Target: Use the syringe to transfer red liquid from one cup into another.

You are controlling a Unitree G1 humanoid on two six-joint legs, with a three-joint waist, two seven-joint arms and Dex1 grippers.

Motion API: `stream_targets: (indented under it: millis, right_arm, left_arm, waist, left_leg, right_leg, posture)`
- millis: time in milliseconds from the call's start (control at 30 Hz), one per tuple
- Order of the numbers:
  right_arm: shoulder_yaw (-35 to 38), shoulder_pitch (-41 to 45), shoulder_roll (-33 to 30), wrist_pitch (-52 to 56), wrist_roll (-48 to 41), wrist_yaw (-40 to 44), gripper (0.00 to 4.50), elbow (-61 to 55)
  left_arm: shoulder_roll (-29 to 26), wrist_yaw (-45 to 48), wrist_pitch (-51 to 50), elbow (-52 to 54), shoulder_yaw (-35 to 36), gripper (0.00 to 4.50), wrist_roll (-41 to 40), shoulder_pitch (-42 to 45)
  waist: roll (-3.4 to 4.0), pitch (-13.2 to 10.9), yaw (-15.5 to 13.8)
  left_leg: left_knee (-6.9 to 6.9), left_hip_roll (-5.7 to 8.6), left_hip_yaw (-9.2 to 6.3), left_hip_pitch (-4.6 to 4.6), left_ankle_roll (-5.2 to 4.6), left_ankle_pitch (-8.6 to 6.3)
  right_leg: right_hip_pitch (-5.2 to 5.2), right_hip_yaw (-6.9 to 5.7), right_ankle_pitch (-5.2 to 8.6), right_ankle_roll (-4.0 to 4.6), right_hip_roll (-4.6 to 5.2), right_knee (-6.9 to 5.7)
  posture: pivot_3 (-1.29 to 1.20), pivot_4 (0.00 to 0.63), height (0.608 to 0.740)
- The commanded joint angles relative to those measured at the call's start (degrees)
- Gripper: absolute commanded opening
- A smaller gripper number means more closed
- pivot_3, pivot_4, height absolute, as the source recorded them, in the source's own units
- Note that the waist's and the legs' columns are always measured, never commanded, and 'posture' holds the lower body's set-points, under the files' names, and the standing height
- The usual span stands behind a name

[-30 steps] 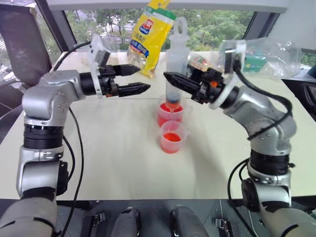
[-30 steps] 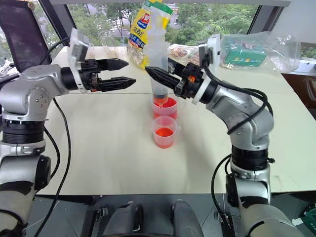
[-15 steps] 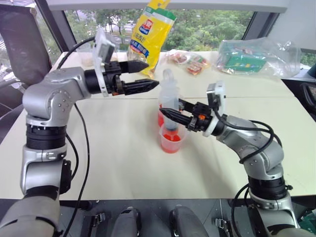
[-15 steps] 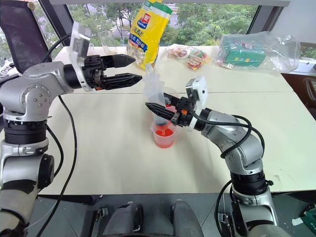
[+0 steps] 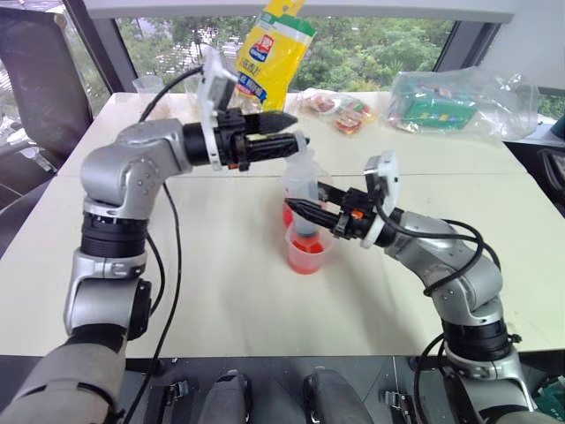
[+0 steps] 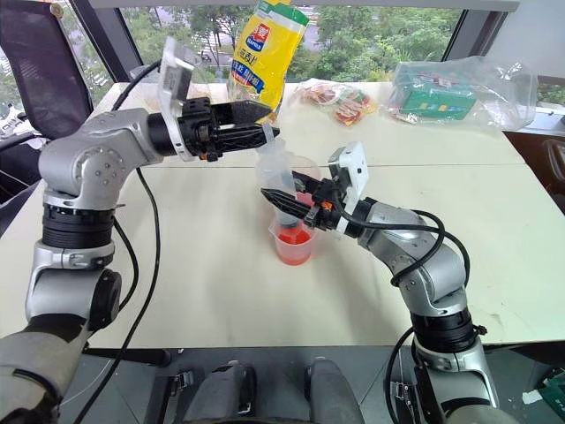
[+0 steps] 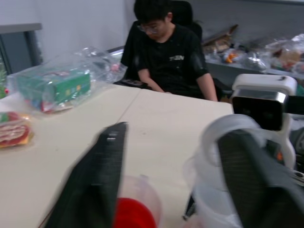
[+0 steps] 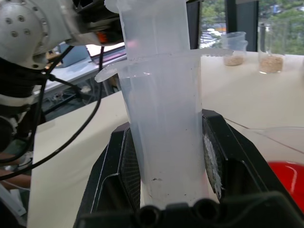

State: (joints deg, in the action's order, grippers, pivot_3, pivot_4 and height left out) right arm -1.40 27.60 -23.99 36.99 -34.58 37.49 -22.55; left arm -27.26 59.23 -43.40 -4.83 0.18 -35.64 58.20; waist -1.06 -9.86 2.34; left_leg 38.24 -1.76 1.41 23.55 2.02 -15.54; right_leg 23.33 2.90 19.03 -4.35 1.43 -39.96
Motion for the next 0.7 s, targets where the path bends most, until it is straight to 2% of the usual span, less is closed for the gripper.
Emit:
stream_targets:
  millis: [33, 100, 700]
  right_arm:
    - [0.28, 1.55, -0.04, -0.87, -0.88, 0.58, 1.42, -2.43]
    - [0.57, 1.81, -0.04, -0.65, -1.19, 0.4, 1.42, -2.37]
    - [3.64, 7.42, 0.42, 1.56, -3.31, -1.54, 1.42, -1.3]
  left_arm:
    - [0.5, 0.6, 0.5, 1.31, -0.62, 1.0, -0.19, 0.59]
    - [0.57, 1.27, 0.0, 1.84, -0.87, 0.02, -0.62, 0.56]
    - [0.16, 4.35, -1.56, 6.28, -5.12, 0.02, -0.18, -2.87]
  waist:
    - [0.0, 0.0, 0.03]
    - [0.0, 0.0, 0.12]
    - [0.0, 0.0, 0.05]
  left_leg:
    - [0.0, 0.0, 0.0, 0.0, 0.0, 0.0]
    - [0.0, 0.0, 0.0, 0.0, 0.0, 0.0]
    - [0.0, -0.01, 0.0, 0.0, 0.0, 0.0]
  right_leg:
    - [0.0, 0.0, 0.0, 0.0, 0.0, 0.0]
    - [0.0, 0.0, 0.0, 0.0, 0.0, 0.0]
    - [0.0, 0.0, 0.0, 0.0, -0.01, 0.01]
  posture:
    - [0.0, 0.15, 0.74]
    - [0.0, 0.15, 0.74]
    - [0.0, 0.15, 0.74]
